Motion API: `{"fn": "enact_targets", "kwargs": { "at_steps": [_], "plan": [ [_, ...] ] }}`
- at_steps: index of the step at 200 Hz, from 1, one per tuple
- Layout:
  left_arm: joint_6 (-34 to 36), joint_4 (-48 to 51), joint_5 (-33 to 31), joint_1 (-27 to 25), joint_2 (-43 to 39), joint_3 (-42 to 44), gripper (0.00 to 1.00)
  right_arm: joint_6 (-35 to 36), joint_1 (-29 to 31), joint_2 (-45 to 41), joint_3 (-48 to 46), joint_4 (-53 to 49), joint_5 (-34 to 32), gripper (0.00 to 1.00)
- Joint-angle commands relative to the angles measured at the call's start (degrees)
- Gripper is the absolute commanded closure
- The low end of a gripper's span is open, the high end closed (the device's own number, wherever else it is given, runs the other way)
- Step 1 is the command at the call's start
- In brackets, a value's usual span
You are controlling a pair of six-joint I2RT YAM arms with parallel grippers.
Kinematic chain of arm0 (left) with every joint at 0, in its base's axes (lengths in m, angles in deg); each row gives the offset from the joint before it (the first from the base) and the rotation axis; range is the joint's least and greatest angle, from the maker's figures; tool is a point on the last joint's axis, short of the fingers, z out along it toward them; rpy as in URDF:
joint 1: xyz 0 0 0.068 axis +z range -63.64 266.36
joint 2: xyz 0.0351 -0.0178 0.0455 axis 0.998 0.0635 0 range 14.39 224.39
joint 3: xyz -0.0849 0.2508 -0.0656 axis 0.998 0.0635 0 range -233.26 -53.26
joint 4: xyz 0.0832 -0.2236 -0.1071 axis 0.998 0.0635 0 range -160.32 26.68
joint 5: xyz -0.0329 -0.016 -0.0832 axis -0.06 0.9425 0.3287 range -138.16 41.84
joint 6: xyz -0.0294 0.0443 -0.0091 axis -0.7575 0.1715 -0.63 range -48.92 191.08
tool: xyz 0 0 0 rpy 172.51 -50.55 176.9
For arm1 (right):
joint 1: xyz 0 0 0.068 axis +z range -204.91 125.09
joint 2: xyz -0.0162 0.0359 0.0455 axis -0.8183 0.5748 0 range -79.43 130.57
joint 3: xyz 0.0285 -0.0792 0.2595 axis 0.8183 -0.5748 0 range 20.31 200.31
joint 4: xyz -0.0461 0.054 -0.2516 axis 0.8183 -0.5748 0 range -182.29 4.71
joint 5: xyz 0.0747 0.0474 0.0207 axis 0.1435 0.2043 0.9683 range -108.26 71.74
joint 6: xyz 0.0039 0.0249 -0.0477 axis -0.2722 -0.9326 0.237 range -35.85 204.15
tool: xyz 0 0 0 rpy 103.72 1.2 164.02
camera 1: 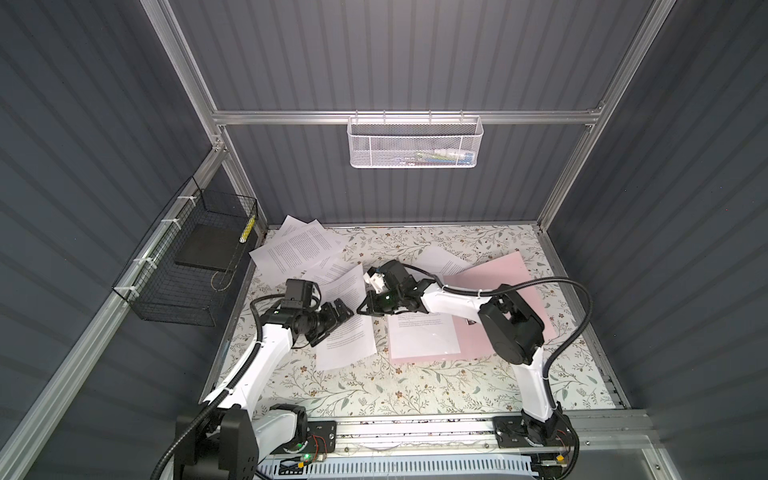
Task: Put the files into the folder
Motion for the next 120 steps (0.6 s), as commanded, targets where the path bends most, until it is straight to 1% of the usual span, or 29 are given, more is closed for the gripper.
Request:
{"fn": "enact_targets", "kwargs": {
  "at_steps": [1, 12, 21, 42, 52, 62, 77, 90, 93, 104, 120],
  "plan": [
    [4.2, 3.2, 6.5, 0.1, -1.8, -4.4, 0.00, 8.1, -4.3, -6.9, 0.0, -9.7, 4.3, 1.00],
    [5.2, 3.1, 7.7, 0.0, -1.4, -4.9, 0.00, 11.6, -6.7, -10.4, -1.1, -14.3, 4.9, 1.00],
    [5.7, 2.8, 8.1, -0.1, -1.1, -4.8, 0.00, 15.1, -8.5, -13.4, -1.8, -20.1, 4.2, 1.00],
    [6.4, 0.8, 7.6, -0.6, 0.5, -3.4, 0.00, 22.7, -12.3, -19.8, -2.6, -33.5, -1.3, 1.00],
    [6.2, -1.0, 7.4, -1.8, 1.7, -2.8, 0.00, 25.6, -14.6, -22.8, -3.2, -38.4, -4.0, 1.00],
    [5.4, -3.2, 6.8, -3.9, 3.3, -2.6, 0.00, 28.0, -17.3, -25.1, -3.7, -42.5, -5.9, 1.00],
    [3.6, -8.1, 6.5, -8.1, 6.3, -2.6, 0.00, 29.2, -22.0, -28.0, -4.1, -47.2, -9.1, 1.00],
    [2.4, -11.9, 6.7, -11.6, 10.2, -3.6, 0.00, 31.1, -24.9, -30.0, -4.7, -50.2, -12.4, 1.00],
    [2.1, -12.7, 6.7, -12.4, 11.1, -3.9, 0.00, 31.5, -25.6, -30.3, -4.6, -51.3, -14.6, 1.00],
    [1.4, -15.3, 6.4, -15.1, 14.8, -5.3, 0.00, 32.9, -28.3, -30.8, -4.1, -54.6, -15.7, 1.00],
    [0.8, -17.8, 5.3, -19.8, 20.5, -8.1, 0.00, 36.0, -30.9, -31.2, -4.2, -58.9, -21.9, 1.00]
  ]
}}
